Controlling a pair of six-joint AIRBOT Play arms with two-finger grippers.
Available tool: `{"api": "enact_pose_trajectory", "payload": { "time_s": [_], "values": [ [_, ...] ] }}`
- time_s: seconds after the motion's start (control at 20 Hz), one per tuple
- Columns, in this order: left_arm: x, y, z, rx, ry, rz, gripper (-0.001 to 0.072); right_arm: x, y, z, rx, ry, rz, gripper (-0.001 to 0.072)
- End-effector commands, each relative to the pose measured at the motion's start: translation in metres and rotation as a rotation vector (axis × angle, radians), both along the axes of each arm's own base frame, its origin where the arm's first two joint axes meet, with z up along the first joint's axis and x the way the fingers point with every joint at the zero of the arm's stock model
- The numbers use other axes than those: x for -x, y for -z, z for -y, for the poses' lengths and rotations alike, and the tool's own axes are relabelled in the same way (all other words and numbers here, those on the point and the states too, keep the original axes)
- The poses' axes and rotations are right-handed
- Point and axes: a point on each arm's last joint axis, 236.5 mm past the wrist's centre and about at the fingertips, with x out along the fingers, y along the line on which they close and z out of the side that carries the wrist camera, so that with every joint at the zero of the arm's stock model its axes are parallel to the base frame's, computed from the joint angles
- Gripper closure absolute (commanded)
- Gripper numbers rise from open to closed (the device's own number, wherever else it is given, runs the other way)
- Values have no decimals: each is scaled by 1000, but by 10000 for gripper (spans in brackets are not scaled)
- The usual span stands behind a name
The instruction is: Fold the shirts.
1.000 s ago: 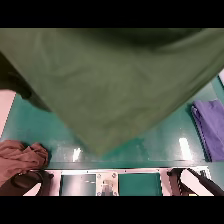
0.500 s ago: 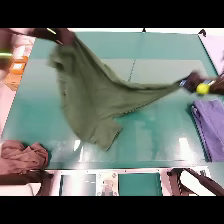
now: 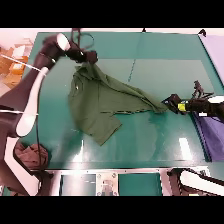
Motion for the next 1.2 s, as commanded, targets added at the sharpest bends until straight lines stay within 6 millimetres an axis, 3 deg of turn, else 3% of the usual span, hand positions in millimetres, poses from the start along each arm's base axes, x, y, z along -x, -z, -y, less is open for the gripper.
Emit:
{"api": "enact_pose_trajectory", "payload": {
  "time_s": [0.0,0.2,0.25,0.35,0.45,0.65,0.7,0.8,1.0,1.15],
  "values": [
    [53,-32,-30,66,-13,-221,188,4,-30,-20,-71,-128,-14,285],
    [155,-15,-109,-163,-134,-497,188,24,-49,-45,-134,-220,-27,283],
    [174,-17,-119,-193,-158,-511,188,33,-49,-53,-141,-238,-35,283],
    [212,-20,-131,-200,-200,-496,188,55,-42,-69,-147,-274,-52,283],
    [247,-12,-135,-177,-231,-477,188,75,-34,-87,-162,-308,-57,283],
    [312,60,-133,-145,-244,-602,187,95,-22,-109,-203,-342,-49,283],
    [320,82,-128,-130,-238,-641,187,96,-19,-111,-199,-344,-53,283],
    [316,114,-119,-66,-264,-628,187,96,-16,-116,-187,-355,-48,283],
    [288,136,-107,44,-300,-489,188,87,-11,-129,-129,-372,-6,283],
    [284,160,-107,19,-273,-500,188,73,-10,-131,-76,-354,42,283]
  ]
}}
